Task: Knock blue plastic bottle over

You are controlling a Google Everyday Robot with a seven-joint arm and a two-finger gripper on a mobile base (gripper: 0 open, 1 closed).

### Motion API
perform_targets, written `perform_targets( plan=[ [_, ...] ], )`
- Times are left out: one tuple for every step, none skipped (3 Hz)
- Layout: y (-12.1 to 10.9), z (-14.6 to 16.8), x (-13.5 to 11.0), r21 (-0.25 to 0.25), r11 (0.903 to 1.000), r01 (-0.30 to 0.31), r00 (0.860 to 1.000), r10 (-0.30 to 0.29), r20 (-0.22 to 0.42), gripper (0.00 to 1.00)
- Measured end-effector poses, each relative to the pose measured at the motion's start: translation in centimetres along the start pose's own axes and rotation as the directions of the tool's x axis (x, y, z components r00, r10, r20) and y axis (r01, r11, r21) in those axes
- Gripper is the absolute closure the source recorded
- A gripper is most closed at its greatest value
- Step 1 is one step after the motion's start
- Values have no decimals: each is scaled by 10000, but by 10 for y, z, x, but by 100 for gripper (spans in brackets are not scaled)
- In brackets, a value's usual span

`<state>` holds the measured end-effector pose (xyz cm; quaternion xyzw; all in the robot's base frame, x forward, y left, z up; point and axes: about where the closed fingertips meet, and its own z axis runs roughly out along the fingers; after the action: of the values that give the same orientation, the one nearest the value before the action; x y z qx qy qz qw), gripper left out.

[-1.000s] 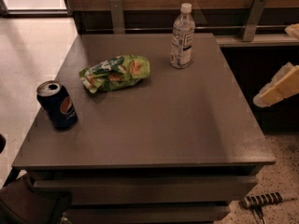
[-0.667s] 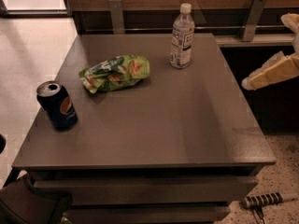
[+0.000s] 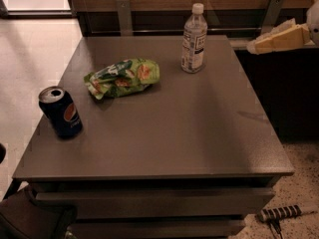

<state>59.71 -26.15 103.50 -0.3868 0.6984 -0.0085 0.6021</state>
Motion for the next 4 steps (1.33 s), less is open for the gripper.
perform_targets(
  plan=[
    [7, -1, 2, -242, 9997, 25, 9999, -28, -108, 0],
    [5, 13, 2, -470, 9987, -181, 9998, 179, -51, 0],
    [-2, 52, 3, -947, 9920, -833, 9954, 875, 403, 0],
    [-9, 97, 9, -1414, 9759, -1664, 9794, 1802, 913, 0]
  ],
)
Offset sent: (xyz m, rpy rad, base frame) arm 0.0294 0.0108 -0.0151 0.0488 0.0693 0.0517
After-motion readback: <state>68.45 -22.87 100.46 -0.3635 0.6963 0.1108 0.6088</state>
